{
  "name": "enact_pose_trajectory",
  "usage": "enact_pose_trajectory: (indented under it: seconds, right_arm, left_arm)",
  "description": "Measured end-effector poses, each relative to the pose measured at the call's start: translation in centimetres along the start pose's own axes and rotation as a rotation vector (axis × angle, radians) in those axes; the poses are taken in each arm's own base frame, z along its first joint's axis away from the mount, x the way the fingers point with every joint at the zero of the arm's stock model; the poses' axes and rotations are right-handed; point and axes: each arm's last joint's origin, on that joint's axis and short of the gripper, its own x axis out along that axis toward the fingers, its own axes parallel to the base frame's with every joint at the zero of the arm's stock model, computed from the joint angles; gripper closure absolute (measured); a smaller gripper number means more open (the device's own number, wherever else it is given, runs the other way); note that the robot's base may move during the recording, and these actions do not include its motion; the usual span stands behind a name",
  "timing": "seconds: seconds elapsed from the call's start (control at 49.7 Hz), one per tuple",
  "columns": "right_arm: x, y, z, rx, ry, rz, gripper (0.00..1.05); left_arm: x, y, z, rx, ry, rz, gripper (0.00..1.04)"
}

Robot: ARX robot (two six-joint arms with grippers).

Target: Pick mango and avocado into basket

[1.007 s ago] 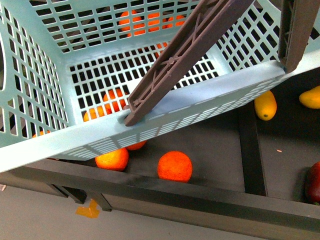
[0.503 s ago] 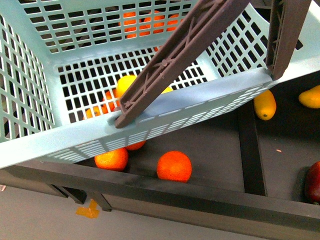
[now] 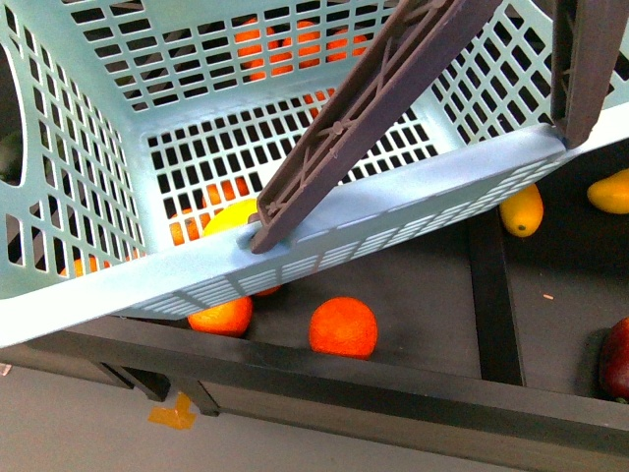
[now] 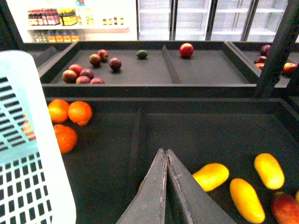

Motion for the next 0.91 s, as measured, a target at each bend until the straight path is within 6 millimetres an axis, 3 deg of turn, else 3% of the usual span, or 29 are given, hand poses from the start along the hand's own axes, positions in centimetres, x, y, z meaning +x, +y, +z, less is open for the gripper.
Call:
enact_pose_trajectory:
  seconds: [0.222,0.604,0.745,0.906]
  right_arm:
    - [-1.9,-1.4,-1.3,-0.004,-0.004,-0.005,1.02]
    - [-2.3,-1.7,-1.6,-0.004,-0.006,-0.011,0.37]
    - [-2.3,-1.7,-1.6,-0.004,-0.006,-0.013,0.07]
    - [-2.4,-1.8,-1.6,-0.004,-0.009,-0.015,0.09]
  left_arm:
    - [0.0,0.0,0.0,0.002,-0.004,0.003,0.77]
    - [0.0,0.0,0.0,0.002,-0.003,0.001,0.77]
    - [0.0,0.0,0.0,0.002,-0.003,0.002,0.77]
    - [0.1,-0.3,-0.4,-0.005,0.024,-0.015,0.77]
